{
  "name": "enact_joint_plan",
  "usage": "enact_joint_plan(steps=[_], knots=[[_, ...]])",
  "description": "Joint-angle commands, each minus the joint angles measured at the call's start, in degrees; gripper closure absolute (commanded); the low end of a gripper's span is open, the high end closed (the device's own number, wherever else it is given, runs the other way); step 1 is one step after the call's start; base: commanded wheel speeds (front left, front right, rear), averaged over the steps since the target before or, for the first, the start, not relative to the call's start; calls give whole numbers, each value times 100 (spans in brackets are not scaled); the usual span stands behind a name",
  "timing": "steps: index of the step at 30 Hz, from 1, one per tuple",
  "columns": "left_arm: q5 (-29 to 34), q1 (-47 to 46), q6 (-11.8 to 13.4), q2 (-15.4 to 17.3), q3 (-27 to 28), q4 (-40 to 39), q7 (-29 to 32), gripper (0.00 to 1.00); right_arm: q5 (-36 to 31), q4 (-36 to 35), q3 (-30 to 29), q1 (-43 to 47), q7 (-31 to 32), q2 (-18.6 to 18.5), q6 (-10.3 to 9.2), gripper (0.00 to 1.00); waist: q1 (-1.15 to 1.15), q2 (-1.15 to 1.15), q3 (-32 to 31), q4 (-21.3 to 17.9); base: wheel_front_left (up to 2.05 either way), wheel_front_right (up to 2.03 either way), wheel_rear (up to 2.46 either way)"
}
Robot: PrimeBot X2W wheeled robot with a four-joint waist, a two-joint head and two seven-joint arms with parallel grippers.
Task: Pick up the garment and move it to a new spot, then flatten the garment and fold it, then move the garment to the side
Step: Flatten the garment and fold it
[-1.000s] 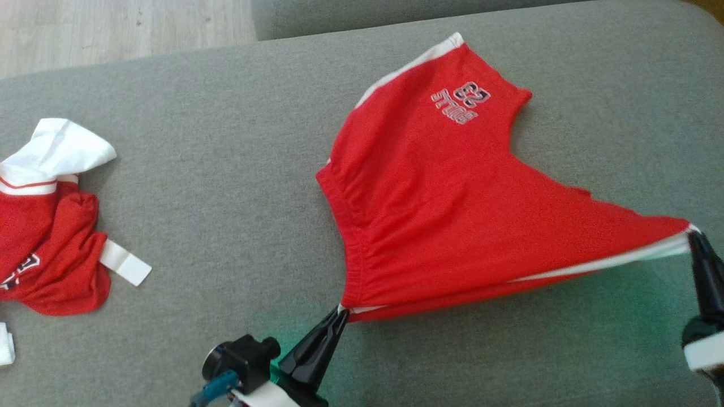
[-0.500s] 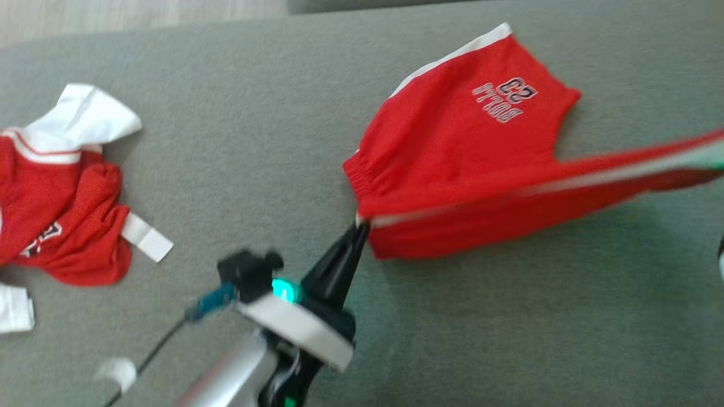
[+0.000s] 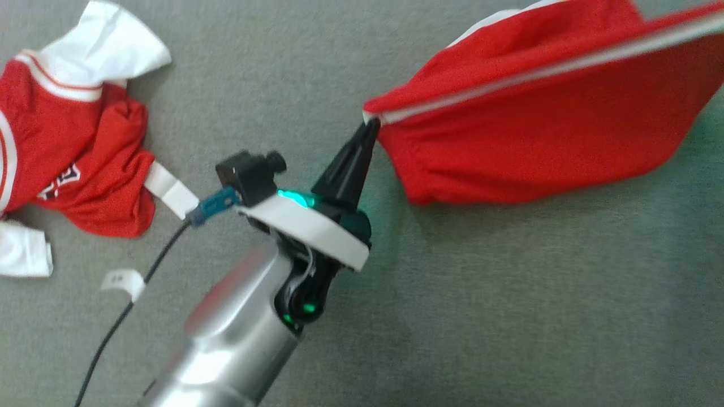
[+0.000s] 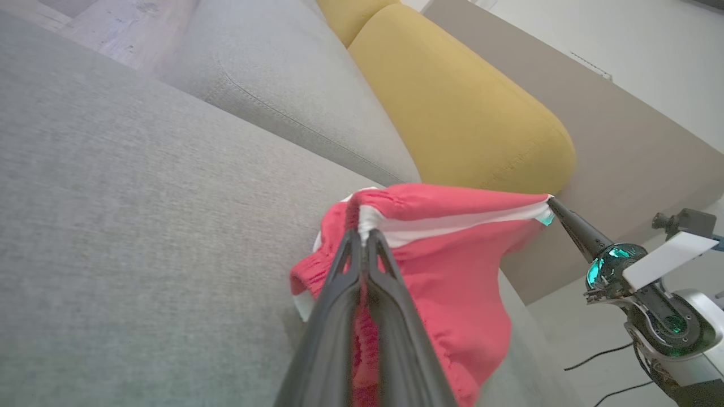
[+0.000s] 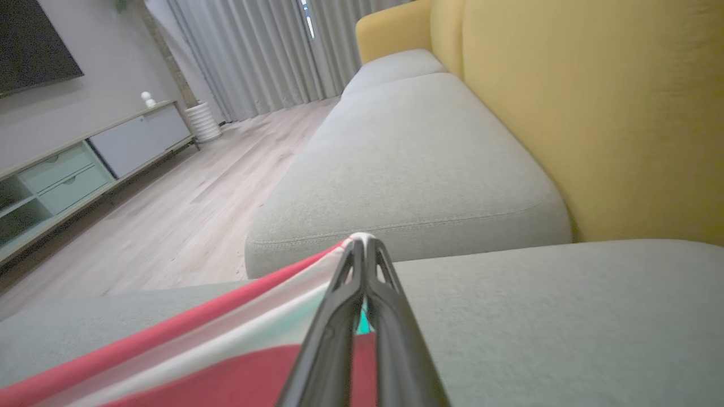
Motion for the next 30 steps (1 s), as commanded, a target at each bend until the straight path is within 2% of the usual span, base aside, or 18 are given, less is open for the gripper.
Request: enact_joint_plan(steps=[1, 6, 11, 12, 14, 15, 16, 17, 18, 26, 30], knots=[[-123, -318, -28, 22, 162, 3, -68, 100, -69, 20, 231, -382, 97, -195, 37, 100, -2, 0, 325, 242, 0, 0, 0], [-336, -696, -34, -34, 10, 306, -62, 100, -212, 643, 745, -1219, 182, -322, 37, 100, -2, 0, 605, 327, 0, 0, 0], [-495, -929, -35, -47, -218, 482, -124, 100, -230, 1470, 1177, -1875, 272, -287, 37, 100, -2, 0, 771, 397, 0, 0, 0], [-523, -961, -35, -49, -258, 516, -147, 72, -238, 1627, 1225, -1984, 235, -270, 37, 100, -2, 0, 792, 409, 0, 0, 0], [-611, -1000, -35, -54, -341, 571, -170, 41, -196, 1925, 1331, -2161, 172, -212, 37, 100, -2, 0, 821, 419, 0, 0, 0], [-635, -1019, -35, -49, -373, 601, -203, 14, -173, 2053, 1377, -2237, 106, -186, 37, 100, -2, 0, 831, 418, 0, 0, 0], [-657, -1032, -35, -44, -404, 633, -239, 6, -118, 2150, 1442, -2296, 33, -153, 37, 88, -2, 0, 835, 415, 0, 0, 0], [-677, -1039, -35, -36, -436, 670, -272, 0, -35, 2253, 1482, -2343, -41, -130, 37, 44, -2, 0, 830, 410, 0, 0, 0], [-686, -1045, -35, -23, -462, 714, -314, 0, 42, 2354, 1517, -2386, -120, -125, 37, 0, -2, 0, 819, 402, 0, 0, 0], [-379, -909, -12, 116, -348, 973, -869, 0, 592, 2419, 1952, -2288, -744, -256, 37, 0, -2, 0, 560, 169, 0, 0, 0], [281, -597, 295, 150, 92, 782, -972, 0, 877, 2229, 2179, -1940, -1097, -385, 37, 0, -2, 0, 294, 37, 0, 0, 0]])
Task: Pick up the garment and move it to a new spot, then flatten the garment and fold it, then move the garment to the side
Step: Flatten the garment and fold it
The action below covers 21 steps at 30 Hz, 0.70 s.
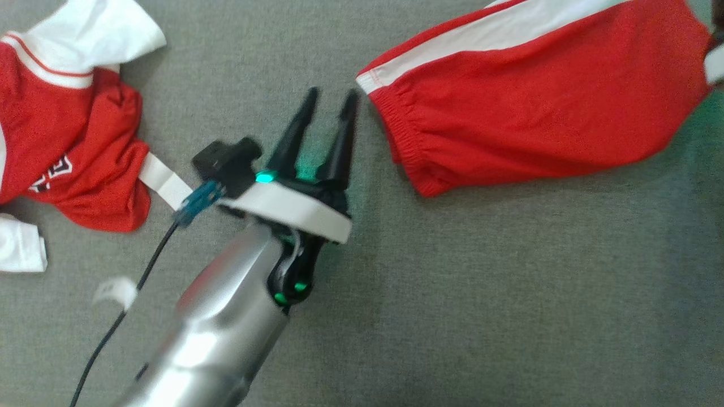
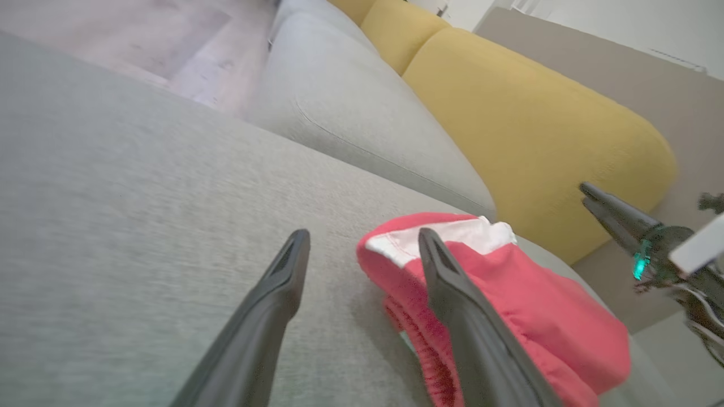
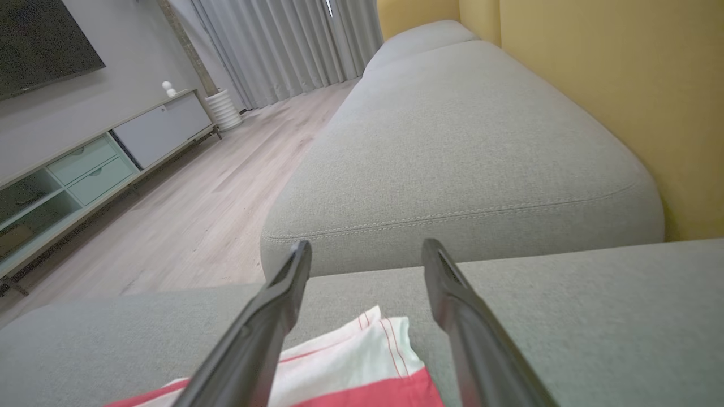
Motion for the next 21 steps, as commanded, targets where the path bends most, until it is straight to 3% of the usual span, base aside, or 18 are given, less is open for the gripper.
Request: enact_joint_plan(steps=[1, 5, 9, 14, 21], knots=[[342, 180, 143, 141, 403, -315, -50, 0, 79, -211, 112, 282, -117, -111, 39, 0, 0, 0, -203, -96, 0, 0, 0], [1612, 880, 751, 53, 1110, -1088, -52, 0, 132, -346, 309, 719, -426, -254, 39, 0, 0, 0, -445, -85, 0, 0, 0], [2812, 1533, 1238, -66, 1410, -1885, -53, 0, 232, -257, 390, 1102, -462, -300, 39, 0, 0, 0, -596, 72, 0, 0, 0], [3778, 2107, 1575, -160, 1350, -2725, -54, 0, 383, 116, 300, 1291, -214, -441, 39, 0, 0, 0, -590, 427, 0, 0, 0], [4368, 2547, 1801, -190, 1053, -3322, -54, 0, 241, 993, -1, 1041, -115, -717, 39, 0, 0, 0, -433, 999, 0, 0, 0]])
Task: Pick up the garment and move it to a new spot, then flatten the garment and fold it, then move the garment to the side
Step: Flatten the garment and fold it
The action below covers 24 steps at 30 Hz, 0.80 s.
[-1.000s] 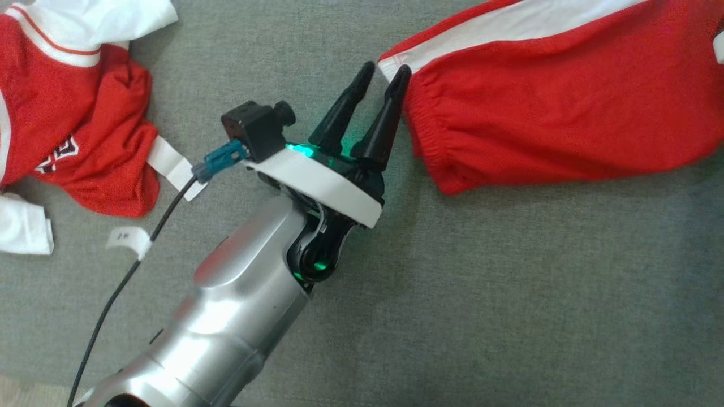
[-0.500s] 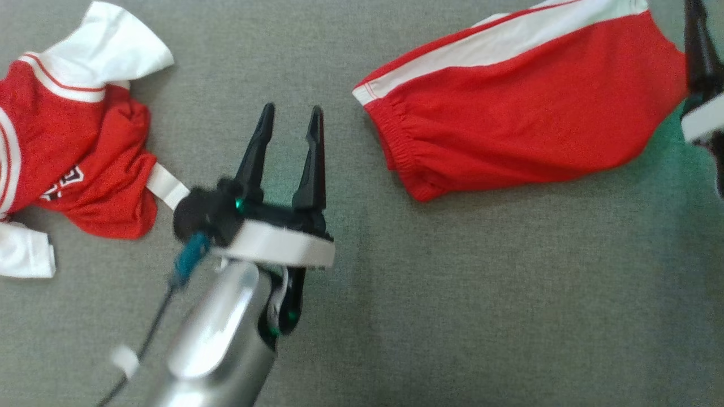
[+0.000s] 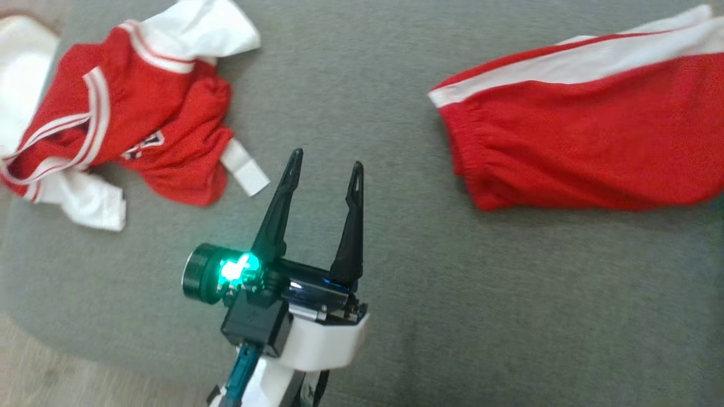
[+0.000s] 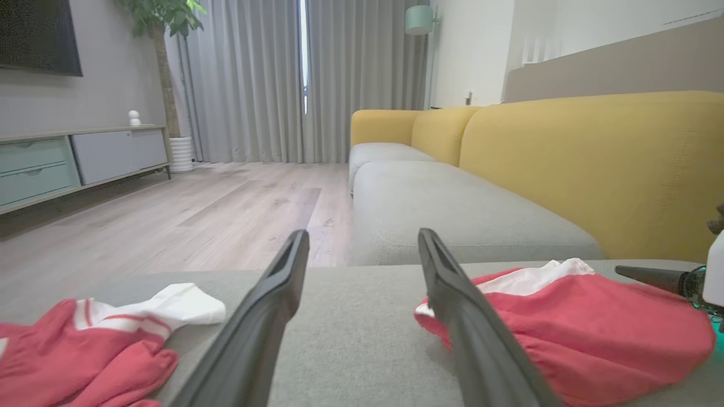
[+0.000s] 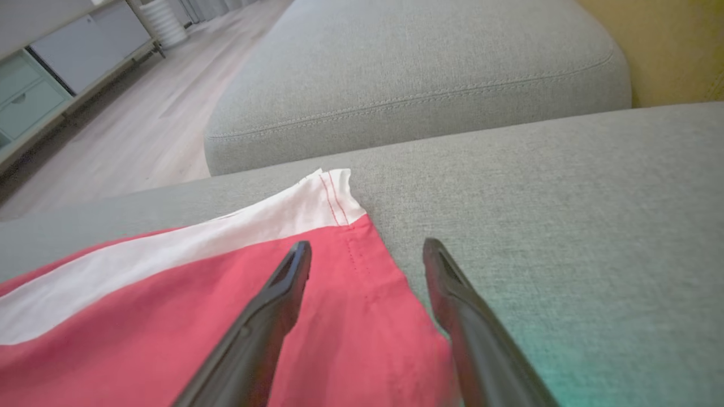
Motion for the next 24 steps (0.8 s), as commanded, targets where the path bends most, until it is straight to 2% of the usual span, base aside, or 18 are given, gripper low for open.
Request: enact_joint_plan(steps=[1, 7, 13, 14, 15, 16, 18, 24], knots=[[46, 38, 80, -1, 116, -246, -23, 0, -67, -7, -6, -146, 17, -208, 39, 0, 0, 0, 105, 232, 0, 0, 0], [23, 49, 224, -2, -29, -348, -23, 0, -172, 665, -87, -390, 232, -273, 39, 0, 0, 0, 250, 495, 0, 0, 0], [-31, -6, 322, -3, -60, -342, -23, 0, 140, 767, 81, -371, 622, -26, 39, 0, 0, 0, 284, 534, 0, 0, 0], [-32, -13, 331, -3, -58, -333, -23, 0, 225, 734, 115, -347, 684, 13, 39, 5, 0, 0, 278, 519, 0, 0, 0], [-31, -17, 336, -3, -58, -324, -24, 0, 309, 699, 152, -318, 753, 49, 39, 33, 0, 0, 266, 498, 0, 0, 0], [-31, -17, 336, -3, -58, -324, -24, 0, 309, 699, 152, -318, 753, 49, 39, 33, 0, 0, 266, 498, 0, 0, 0], [-17, -30, 332, -3, -65, -305, -24, 0, 454, 617, 237, -271, 851, 48, 39, 100, 0, 0, 256, 451, 0, 0, 0], [15, -81, 315, -3, -37, -247, -24, 0, 532, 584, 415, -338, 581, -81, 39, 100, 0, 0, 180, 163, 0, 0, 0]])
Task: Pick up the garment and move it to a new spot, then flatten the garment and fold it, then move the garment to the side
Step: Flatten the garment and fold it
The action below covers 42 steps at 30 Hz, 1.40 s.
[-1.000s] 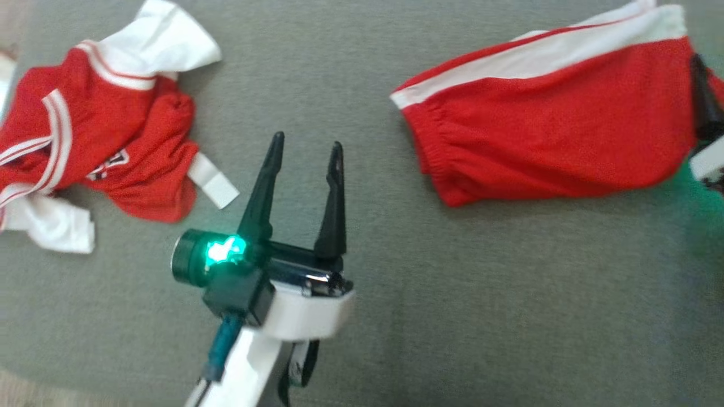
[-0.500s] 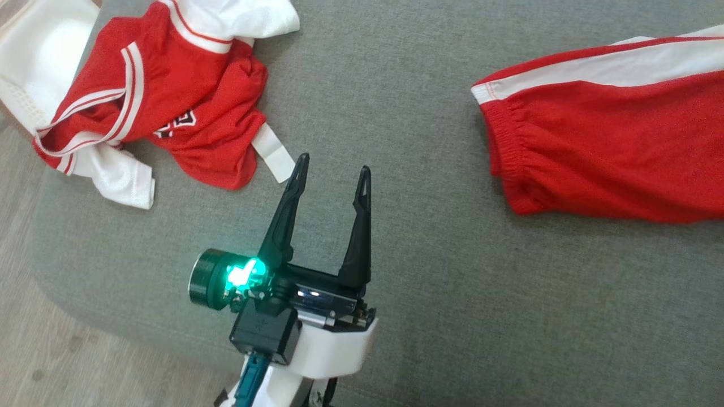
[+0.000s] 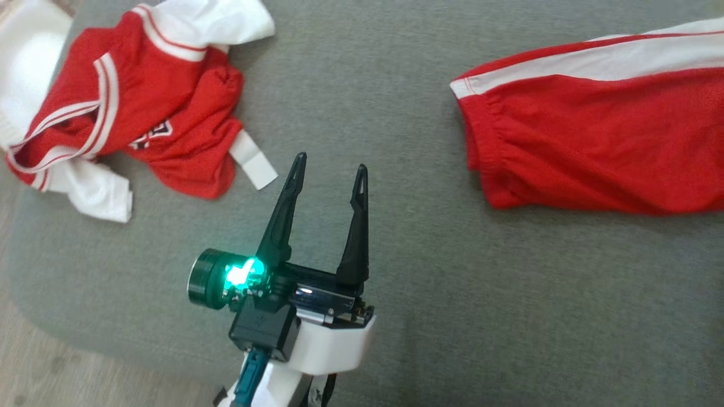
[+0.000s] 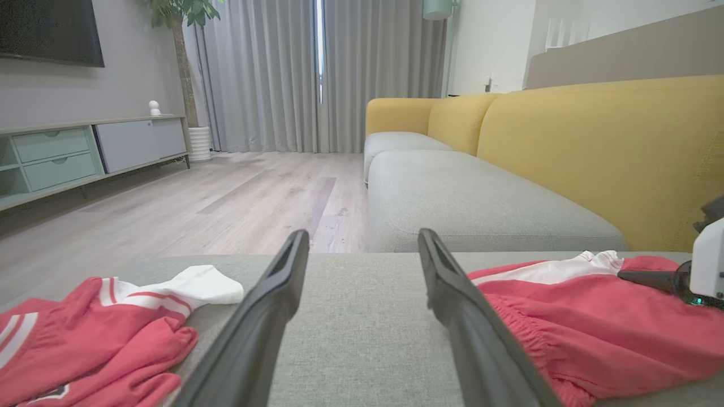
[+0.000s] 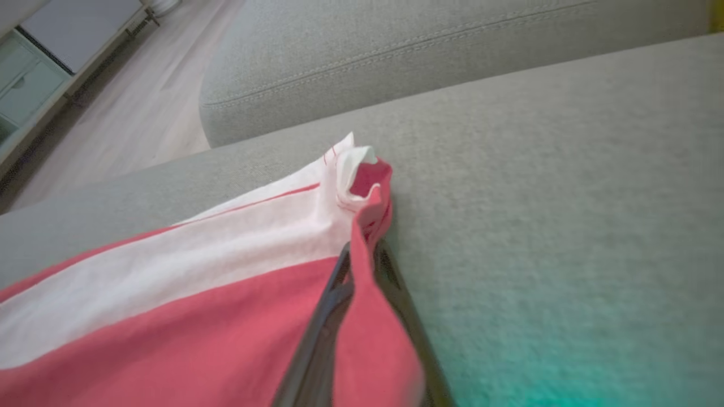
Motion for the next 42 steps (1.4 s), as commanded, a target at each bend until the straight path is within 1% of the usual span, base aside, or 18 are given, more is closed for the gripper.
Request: enact_joint_plan(steps=[1, 7, 14, 18, 22, 28, 33, 35, 36, 41, 42], knots=[[43, -128, 7, -2, 149, -138, -22, 0, -87, 44, 135, 219, -116, -62, 37, 100, 0, 0, -71, -157, 0, 0, 0], [59, -104, -61, -2, 197, -29, -23, 0, -143, 211, 195, 227, -462, -9, 37, 100, 0, 0, -325, -659, 0, 0, 0], [120, -60, -163, -3, 295, 71, -23, 0, -205, 242, 204, 243, -810, -297, 37, 100, 0, 0, -554, -1186, 0, 0, 0], [105, -37, -218, -3, 324, 136, -23, 0, -259, 186, 168, 139, -992, -334, 37, 100, 0, 0, -675, -1355, 0, 0, 0], [55, 24, -255, -3, 321, 245, -23, 0, -231, -249, 195, 53, -1202, -48, 37, 100, 0, 0, -890, -1414, 0, 0, 0], [16, 130, -308, -3, 349, 329, -23, 0, -253, -1072, 261, 52, -1196, 442, 37, 100, 0, 0, -1132, -1334, 0, 0, 0], [-25, 227, -346, -3, 353, 403, -23, 0, -414, -1616, 412, 161, -958, 1068, 37, 100, 0, 0, -1264, -1188, 0, 0, 0], [-50, 244, -360, -3, 334, 417, -23, 0, -495, -1685, 484, 225, -850, 1362, 37, 100, 0, 0, -1287, -1125, 0, 0, 0], [-50, 244, -360, -3, 334, 417, -23, 0, -495, -1685, 484, 225, -850, 1362, 37, 100, 0, 0, -1287, -1125, 0, 0, 0], [-129, 211, -384, -3, 236, 441, -23, 0, -741, -1444, 636, 411, -718, 2099, 37, 100, 0, 0, -1267, -910, 0, 0, 0], [-144, 201, -387, -3, 214, 449, -23, 0, -777, -1391, 704, 455, -687, 2229, 37, 72, 0, 0, -1263, -864, 0, 0, 0]])
